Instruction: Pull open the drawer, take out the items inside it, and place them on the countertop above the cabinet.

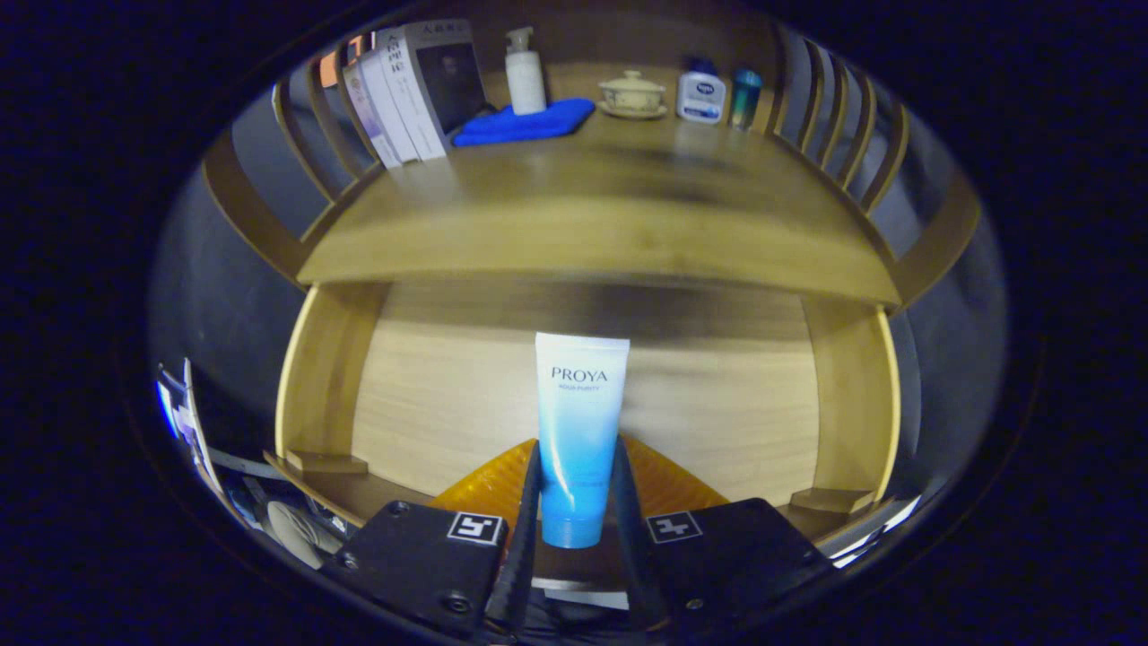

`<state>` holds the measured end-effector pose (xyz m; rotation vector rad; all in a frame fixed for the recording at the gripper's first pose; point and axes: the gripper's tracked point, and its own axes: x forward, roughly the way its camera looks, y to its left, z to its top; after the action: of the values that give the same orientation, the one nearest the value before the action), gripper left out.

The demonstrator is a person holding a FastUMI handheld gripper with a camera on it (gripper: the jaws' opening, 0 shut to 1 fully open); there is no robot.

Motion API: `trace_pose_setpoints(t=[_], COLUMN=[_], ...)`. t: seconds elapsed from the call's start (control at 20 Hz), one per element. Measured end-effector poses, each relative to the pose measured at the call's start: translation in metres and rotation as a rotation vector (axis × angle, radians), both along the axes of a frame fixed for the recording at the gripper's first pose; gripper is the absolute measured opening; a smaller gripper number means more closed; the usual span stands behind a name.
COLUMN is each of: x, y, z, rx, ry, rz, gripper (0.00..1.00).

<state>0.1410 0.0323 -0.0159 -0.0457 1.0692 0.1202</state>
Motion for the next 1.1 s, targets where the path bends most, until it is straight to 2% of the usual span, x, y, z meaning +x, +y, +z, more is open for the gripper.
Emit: trace_pose_setpoints(t=[0.15, 0.4, 0.65, 0.75, 1.1], x=[0.015, 0.072, 0.133, 0.148, 0.162], y=[0.005, 0.005, 0.005, 0.005, -0.007], z=[0.027, 0.060, 0.061, 0.057, 0.043], rx=[0.000, -0.026, -0.033, -0.055, -0.085], ry=[-0.035, -0.077, -0.082, -0.079, -0.043], rz=[0.005, -0.024, -0.065, -0.050, -0.084], gripper=[0.45, 0.45, 0.45, 0.45, 0.45])
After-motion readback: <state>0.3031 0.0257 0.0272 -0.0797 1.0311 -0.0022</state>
